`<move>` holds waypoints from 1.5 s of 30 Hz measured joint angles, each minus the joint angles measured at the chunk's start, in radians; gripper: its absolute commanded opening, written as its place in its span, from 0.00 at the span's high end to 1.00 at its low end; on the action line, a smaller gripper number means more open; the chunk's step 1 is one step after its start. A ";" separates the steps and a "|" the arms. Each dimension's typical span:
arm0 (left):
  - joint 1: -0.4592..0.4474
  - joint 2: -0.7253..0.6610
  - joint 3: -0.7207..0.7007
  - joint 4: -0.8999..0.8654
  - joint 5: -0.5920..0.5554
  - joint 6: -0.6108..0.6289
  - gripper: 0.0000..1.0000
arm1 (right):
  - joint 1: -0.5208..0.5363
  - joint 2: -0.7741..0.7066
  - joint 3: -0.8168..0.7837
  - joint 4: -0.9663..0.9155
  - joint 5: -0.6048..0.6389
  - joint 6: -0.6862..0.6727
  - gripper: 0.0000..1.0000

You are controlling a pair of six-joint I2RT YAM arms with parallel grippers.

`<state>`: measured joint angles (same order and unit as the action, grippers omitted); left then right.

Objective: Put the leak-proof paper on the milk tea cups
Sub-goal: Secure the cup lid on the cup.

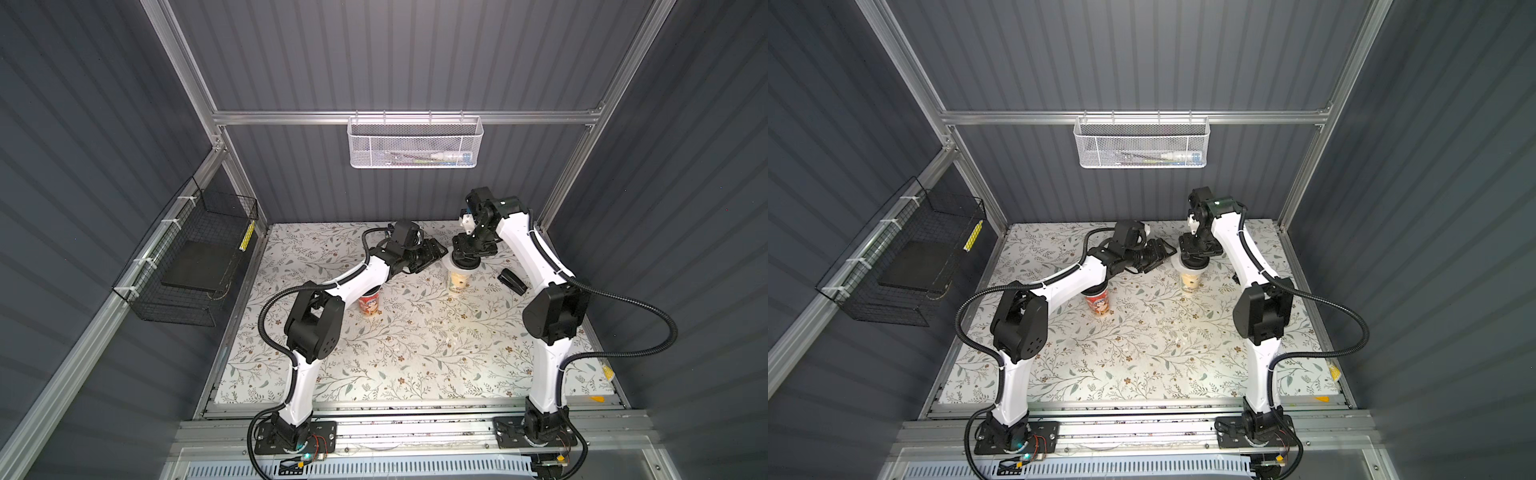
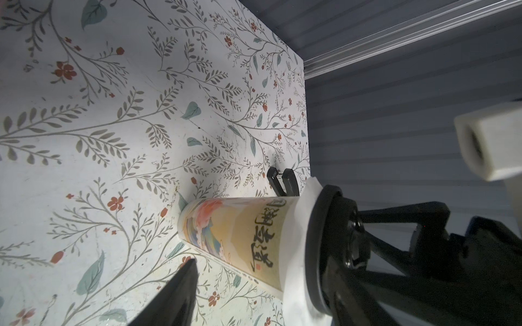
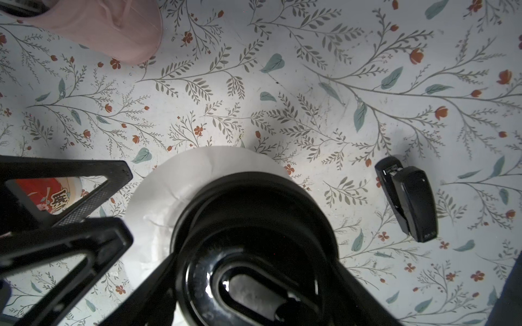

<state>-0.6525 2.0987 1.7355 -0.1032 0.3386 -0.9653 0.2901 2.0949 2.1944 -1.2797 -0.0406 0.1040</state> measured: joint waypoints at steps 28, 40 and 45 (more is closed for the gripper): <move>0.000 0.000 0.000 0.001 0.004 -0.001 0.29 | 0.027 -0.057 0.023 -0.033 0.040 0.000 0.25; 0.000 0.000 0.000 0.008 0.004 -0.001 0.29 | 0.038 0.003 0.035 -0.031 0.032 -0.001 0.25; 0.000 0.000 0.000 0.009 0.003 -0.001 0.29 | 0.038 0.008 0.033 -0.025 0.032 -0.005 0.25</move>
<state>-0.6525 2.0987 1.7351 -0.0944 0.3420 -0.9665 0.3283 2.1029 2.2272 -1.3048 -0.0082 0.0994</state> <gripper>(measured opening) 0.708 0.753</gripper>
